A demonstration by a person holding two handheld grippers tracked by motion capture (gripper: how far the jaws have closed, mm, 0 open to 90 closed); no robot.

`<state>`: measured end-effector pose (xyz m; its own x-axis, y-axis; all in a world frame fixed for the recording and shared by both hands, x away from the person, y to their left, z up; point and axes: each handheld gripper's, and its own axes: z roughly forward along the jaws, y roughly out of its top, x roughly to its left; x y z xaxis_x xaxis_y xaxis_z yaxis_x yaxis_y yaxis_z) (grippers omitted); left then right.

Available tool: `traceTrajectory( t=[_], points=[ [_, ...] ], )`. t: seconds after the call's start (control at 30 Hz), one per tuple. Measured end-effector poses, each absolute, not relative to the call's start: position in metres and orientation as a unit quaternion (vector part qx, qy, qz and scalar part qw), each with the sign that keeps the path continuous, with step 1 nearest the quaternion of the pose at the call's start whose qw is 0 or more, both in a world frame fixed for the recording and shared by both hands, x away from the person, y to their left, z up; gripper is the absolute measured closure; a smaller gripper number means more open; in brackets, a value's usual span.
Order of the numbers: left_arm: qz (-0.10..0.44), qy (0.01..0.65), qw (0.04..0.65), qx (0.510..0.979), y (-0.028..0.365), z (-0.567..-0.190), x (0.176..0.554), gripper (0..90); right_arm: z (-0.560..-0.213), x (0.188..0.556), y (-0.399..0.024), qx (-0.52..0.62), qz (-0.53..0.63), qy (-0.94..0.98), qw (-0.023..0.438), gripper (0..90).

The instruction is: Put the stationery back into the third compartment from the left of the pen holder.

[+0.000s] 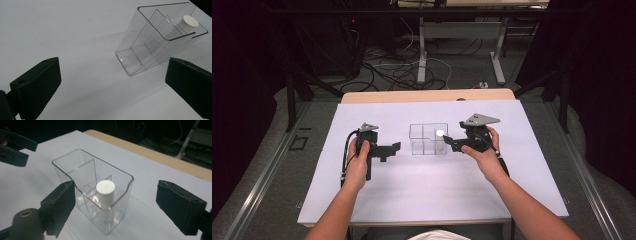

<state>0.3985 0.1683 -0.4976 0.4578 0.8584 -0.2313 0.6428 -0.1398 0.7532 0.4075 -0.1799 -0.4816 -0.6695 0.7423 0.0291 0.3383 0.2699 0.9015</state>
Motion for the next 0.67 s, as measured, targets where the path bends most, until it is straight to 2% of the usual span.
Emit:
traceTrajectory(
  t=[0.07, 0.23, 0.57, 0.67],
  points=[
    [0.129, 0.505, 0.420, 0.743, 0.169, -0.497, 0.399, 0.5, -0.482, 0.405, -0.185, 0.365, 0.485, 0.767, 0.206, 12.9],
    [0.130, 0.508, 0.420, 0.740, 0.172, -0.496, 0.399, 0.5, -0.480, 0.398, -0.200, 0.374, 0.480, 0.763, 0.218, 0.0],
    [0.132, 0.516, 0.425, 0.732, 0.178, -0.495, 0.400, 0.5, -0.485, 0.389, -0.228, 0.411, 0.454, 0.752, 0.245, 0.0],
    [0.134, 0.518, 0.424, 0.730, 0.180, -0.496, 0.401, 0.5, -0.490, 0.389, -0.235, 0.434, 0.453, 0.744, 0.230, 0.0]
  ],
)
